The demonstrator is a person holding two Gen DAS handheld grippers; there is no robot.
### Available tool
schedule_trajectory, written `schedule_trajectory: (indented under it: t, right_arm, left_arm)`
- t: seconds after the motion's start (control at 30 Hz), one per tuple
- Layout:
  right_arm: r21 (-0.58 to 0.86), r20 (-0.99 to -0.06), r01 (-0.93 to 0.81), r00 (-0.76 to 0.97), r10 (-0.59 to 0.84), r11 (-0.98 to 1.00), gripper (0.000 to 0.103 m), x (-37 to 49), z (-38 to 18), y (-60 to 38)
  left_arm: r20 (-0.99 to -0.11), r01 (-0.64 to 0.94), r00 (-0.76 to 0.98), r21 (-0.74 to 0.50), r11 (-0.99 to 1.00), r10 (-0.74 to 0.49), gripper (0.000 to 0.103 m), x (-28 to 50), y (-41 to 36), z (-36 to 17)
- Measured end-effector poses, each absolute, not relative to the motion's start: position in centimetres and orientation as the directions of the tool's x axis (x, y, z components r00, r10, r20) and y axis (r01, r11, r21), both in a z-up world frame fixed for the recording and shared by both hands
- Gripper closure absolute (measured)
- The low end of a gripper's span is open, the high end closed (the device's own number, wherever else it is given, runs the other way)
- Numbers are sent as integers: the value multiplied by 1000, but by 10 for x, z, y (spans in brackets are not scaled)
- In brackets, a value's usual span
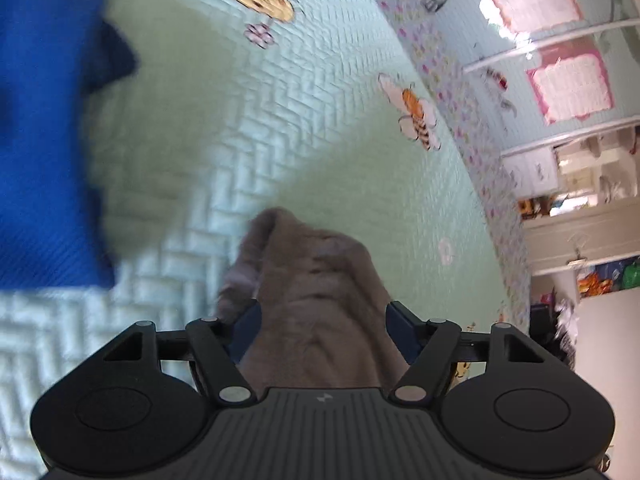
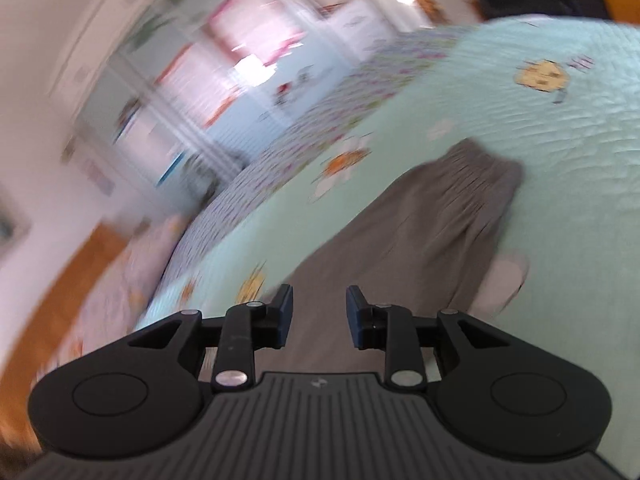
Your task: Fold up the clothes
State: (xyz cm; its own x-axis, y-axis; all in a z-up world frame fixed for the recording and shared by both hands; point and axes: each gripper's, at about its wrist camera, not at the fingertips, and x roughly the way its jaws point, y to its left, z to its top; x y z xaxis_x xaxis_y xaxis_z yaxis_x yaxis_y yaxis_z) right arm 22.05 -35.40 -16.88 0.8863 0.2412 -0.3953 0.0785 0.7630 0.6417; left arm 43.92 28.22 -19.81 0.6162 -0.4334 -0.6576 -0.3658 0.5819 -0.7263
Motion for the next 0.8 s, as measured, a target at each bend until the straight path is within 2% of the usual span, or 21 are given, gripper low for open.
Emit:
schedule_trajectory:
  t: [0.1,0.2,0.33,0.47,0.57,0.63,0.7,0.73,0.8]
  right_arm:
    - [620,-379,-37,860,341,783,55,204,-166,-299]
    - [634,-375,-141,804,462,760,54,206,-166,-239]
    - [660,-385,-252,695,607,708,53,228,-170,-152]
    - [618,-410,-333,636,654,712,52,263,-175,-59]
    - [514,-470,-351,648,599,783,50,300,-182,7]
    - [340,-525,-393,674,519,854,50,304,-183,51]
    - [-1,-542,-460,746,386,888,50,298,-181,96]
    - [-210,-517,-474,796,314,855,50,292,-183,121]
    - [-597,-404,-441,887,223,670,47,281,-199,161]
  left_arm:
    - [-618,-350,672,-750,561,-407,28,388,282,-204]
    - [-587,-328,721,-758,564,-368,28,335,274,-215]
    - [-520,-334,816,-780,529,-252,28,272,268,-237]
    - [-431,-311,898,-762,568,-86,27,225,261,-248]
    - [-428,-332,904,-680,654,13,27,213,255,-244]
    - [-422,-355,902,-612,707,89,24,209,254,-239]
    - [-432,-399,889,-559,727,155,23,206,256,-237]
    - [-434,-407,886,-556,725,164,23,205,258,-235]
    - [-436,-420,881,-539,730,184,23,199,263,-231]
